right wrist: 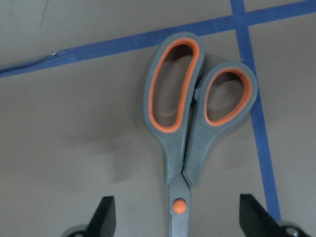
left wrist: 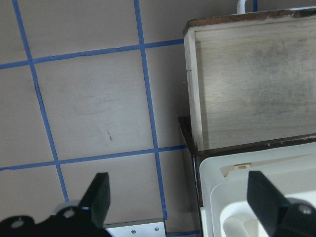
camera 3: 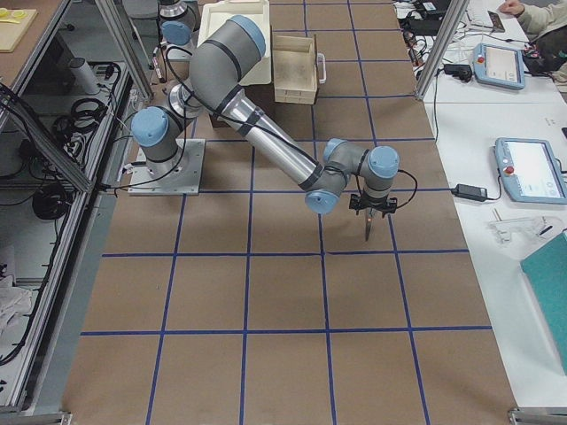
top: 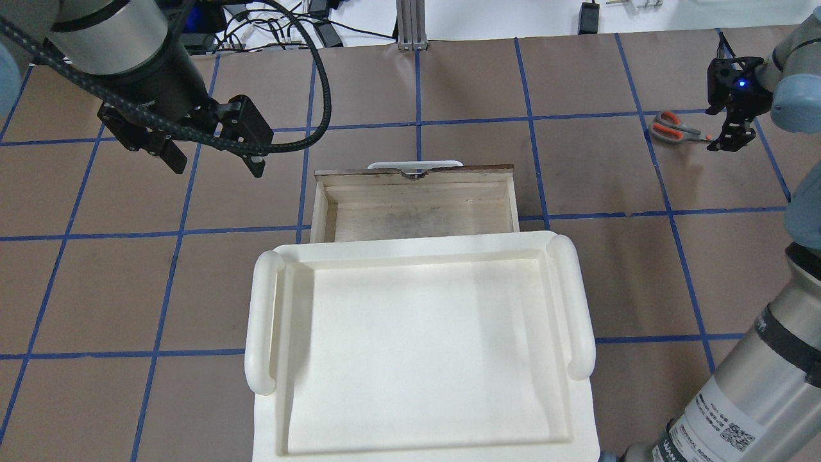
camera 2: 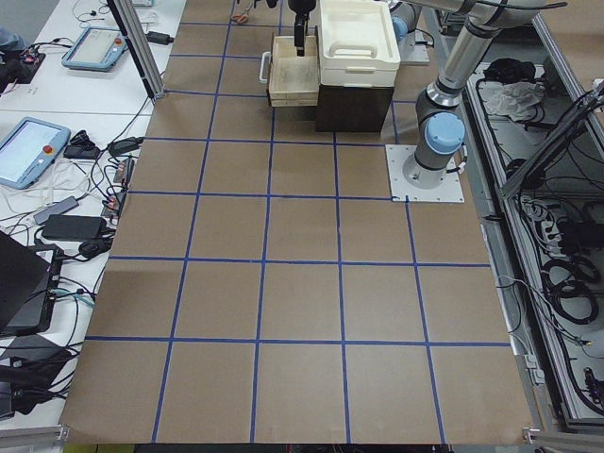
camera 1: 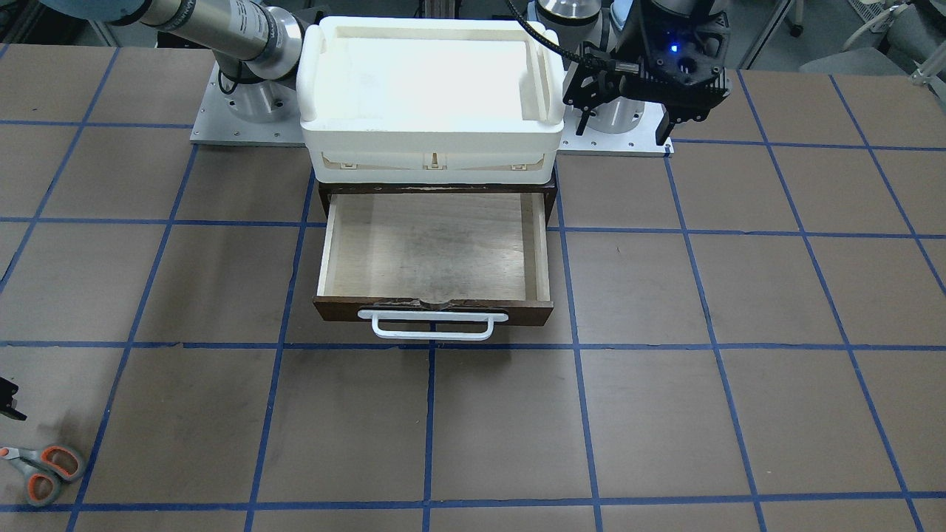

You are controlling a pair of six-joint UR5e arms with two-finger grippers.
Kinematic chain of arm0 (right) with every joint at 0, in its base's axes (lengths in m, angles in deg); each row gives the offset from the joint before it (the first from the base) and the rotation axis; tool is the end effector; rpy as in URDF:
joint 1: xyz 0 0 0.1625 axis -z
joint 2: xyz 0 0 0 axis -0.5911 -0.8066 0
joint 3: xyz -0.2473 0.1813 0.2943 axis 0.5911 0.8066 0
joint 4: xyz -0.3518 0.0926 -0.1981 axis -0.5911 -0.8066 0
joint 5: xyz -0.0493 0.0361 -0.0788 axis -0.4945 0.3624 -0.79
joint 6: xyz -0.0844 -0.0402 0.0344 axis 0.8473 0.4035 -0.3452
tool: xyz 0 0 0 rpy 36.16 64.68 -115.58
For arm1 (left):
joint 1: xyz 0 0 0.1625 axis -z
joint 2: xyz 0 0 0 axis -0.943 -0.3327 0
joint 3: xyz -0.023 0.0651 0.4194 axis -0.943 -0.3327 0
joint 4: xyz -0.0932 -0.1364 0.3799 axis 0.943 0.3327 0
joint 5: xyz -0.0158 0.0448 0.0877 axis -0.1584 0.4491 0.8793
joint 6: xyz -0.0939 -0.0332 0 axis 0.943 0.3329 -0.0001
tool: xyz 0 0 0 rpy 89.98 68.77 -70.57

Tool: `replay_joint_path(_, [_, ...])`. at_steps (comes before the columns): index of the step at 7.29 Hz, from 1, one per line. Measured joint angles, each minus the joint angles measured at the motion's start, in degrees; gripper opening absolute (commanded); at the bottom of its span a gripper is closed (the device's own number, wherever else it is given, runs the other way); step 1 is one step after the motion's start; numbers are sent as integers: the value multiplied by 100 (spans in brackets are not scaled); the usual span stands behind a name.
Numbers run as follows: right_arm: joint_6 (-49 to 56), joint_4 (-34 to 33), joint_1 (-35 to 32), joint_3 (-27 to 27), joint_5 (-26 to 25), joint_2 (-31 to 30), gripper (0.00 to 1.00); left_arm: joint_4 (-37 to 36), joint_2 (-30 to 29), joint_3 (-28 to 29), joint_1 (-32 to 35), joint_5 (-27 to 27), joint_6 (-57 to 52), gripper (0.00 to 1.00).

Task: Put scissors in drawer and close it
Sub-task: 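Lower the right gripper and grasp the scissors by the blades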

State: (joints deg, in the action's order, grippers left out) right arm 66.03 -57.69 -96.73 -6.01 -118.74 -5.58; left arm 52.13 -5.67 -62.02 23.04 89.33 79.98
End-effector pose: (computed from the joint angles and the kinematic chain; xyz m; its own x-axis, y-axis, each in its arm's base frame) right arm -0.2311 -0.6984 0.1946 -0.2017 -0.9729 0.1135 -0.9786 0.1953 -0.0645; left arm -0.1630 -0.4492 0.5386 -0.9937 0.1114 0.0126 0.1117 0.9935 0.0236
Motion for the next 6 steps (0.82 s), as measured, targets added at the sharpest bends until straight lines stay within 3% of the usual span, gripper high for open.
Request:
replay_joint_path(2, [21,37,-22,1,-33,64,84,-15,-2,0,-12,-1,0,100])
replay_joint_path(6, [45,42,-80,17,-45,126,83,-23,-1,0,-13,0,1,100])
